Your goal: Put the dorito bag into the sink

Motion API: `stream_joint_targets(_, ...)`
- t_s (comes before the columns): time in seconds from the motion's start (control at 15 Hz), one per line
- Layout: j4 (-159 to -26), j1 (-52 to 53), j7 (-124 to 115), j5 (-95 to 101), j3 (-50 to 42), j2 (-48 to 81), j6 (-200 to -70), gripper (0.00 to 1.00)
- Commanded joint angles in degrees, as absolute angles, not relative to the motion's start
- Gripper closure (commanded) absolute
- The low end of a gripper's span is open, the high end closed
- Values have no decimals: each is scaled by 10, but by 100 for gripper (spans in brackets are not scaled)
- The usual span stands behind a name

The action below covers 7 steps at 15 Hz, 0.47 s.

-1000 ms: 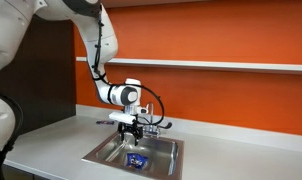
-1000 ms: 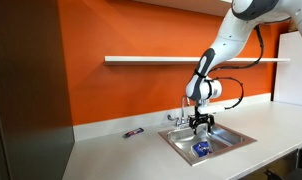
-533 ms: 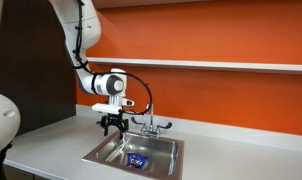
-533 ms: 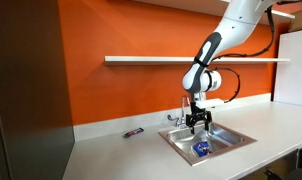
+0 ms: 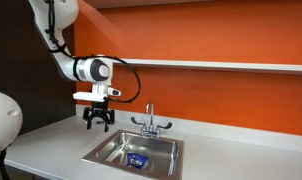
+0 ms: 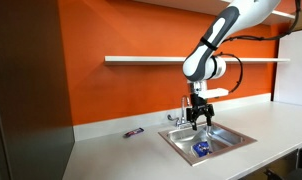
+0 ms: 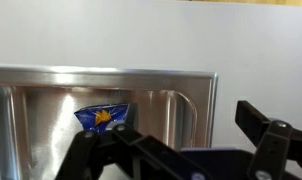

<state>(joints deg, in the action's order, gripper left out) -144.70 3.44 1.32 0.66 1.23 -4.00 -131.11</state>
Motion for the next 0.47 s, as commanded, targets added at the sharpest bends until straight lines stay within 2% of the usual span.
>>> stream_joint_targets(0.0,-1455,31,13,6,17,-56,-1302,0)
stream_joint_targets(0.4,-1473,31,13,6,18,-82,-1297,0)
